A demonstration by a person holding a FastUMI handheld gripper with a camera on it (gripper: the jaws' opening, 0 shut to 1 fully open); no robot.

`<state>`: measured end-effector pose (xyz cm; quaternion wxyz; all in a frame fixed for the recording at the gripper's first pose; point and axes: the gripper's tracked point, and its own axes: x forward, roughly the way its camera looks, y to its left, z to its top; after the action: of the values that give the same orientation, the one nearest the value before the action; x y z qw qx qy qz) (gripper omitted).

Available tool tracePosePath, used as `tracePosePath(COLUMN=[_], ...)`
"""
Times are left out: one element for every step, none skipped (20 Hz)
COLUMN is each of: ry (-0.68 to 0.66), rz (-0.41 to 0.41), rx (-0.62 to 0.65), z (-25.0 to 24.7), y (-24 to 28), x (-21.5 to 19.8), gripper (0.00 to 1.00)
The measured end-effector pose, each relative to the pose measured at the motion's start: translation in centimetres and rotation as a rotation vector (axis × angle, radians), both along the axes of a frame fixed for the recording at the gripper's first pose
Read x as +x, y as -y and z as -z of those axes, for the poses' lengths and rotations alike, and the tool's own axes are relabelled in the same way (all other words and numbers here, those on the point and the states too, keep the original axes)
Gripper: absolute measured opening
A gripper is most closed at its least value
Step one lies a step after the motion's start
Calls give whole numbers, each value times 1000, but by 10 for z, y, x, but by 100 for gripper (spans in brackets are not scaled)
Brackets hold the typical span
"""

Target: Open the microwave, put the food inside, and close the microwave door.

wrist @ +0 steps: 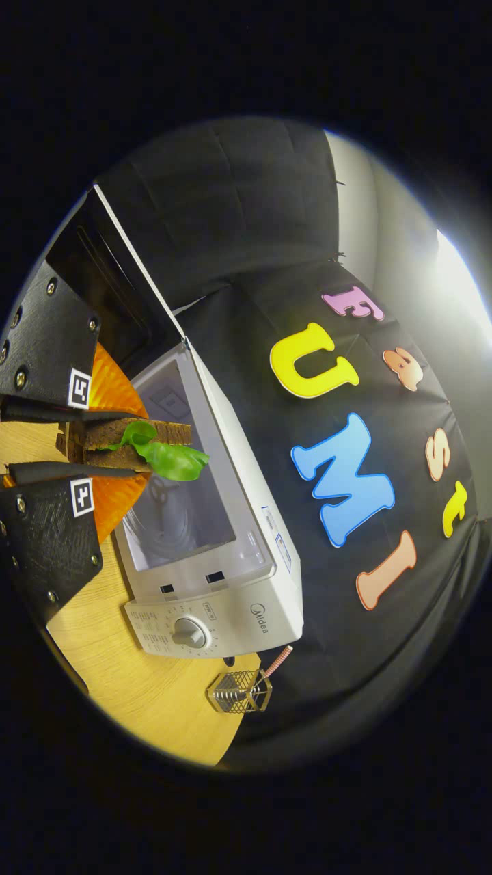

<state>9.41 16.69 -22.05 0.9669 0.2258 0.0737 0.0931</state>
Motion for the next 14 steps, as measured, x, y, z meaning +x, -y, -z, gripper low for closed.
tracePosePath(ry=[-7, -13, -16, -17, -17, -18, -20, -24, -25, -20, -16, -11, -14, -14], rz=[7, 14, 22, 30, 38, 50, 57, 64, 72, 79, 88, 102, 120, 136], rx=[27, 54, 85, 121, 147, 168, 190, 221, 256, 283, 309, 329, 343, 371], z=[3, 6, 8, 10, 12, 14, 18, 20, 23, 23, 24, 25, 30, 34], y=[1, 3, 3, 4, 3, 2, 2, 0, -2, -3, -4, -3, -2, 0], x=[9, 17, 25, 34, 42, 51, 57, 65, 72, 78, 86, 92, 98, 101], gripper=[22, 22, 22, 22, 22, 22, 22, 22, 22, 22, 22, 22, 22, 22])
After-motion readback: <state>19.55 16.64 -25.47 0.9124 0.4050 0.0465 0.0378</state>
